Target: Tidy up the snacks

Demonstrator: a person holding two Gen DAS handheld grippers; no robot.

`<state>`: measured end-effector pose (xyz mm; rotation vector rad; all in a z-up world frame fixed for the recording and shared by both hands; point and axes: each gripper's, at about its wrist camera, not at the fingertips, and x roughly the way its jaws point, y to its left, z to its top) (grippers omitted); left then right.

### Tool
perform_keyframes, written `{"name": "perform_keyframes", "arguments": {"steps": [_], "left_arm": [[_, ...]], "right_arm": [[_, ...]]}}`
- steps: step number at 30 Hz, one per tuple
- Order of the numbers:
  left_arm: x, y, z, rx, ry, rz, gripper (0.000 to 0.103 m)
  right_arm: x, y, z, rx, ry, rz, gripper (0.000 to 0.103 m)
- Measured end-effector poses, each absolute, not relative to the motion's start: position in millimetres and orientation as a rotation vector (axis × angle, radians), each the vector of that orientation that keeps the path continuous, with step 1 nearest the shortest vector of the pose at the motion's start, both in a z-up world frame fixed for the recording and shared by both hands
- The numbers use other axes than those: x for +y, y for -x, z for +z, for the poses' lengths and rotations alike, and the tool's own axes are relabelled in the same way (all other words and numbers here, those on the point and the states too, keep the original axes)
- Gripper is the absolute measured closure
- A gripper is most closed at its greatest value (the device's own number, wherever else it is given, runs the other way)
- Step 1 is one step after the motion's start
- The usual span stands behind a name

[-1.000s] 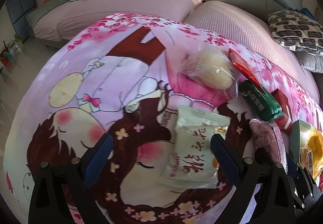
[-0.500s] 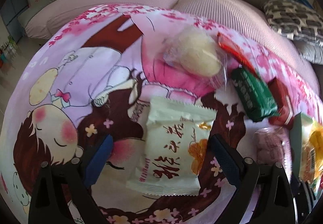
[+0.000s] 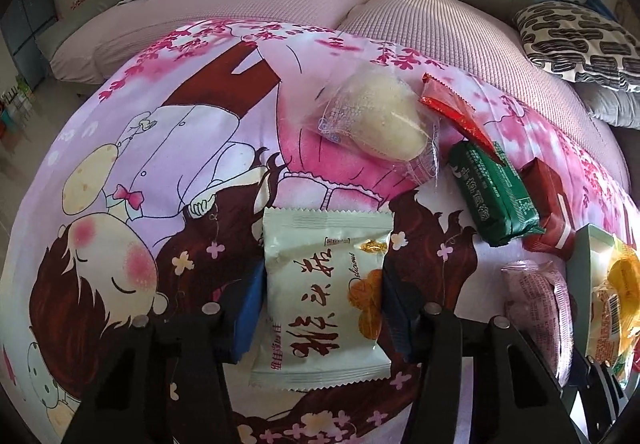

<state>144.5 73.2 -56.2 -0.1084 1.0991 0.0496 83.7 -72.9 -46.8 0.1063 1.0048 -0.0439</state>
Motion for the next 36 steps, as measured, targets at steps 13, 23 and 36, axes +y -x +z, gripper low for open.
{"name": "perform_keyframes", "arguments": {"steps": [13, 23, 36], "left_arm": [[75.6, -136.0, -29.1, 1.033, 0.138, 0.021, 0.048], [78.1, -125.9, -0.6, 0.961, 0.157, 0.008, 0.048], [68.4, -120.0, 10.5, 0.944, 0.164, 0.001, 0.048]], "right_arm": [[-72.0, -78.8, -26.6, 0.955, -0.13, -0.003, 0.061], [-71.4, -67.0, 7.3, 0.87, -0.13, 0.009, 0.061], [-86.1, -60.1, 20.0, 0.848, -0.145, -0.008, 0.061]]}}
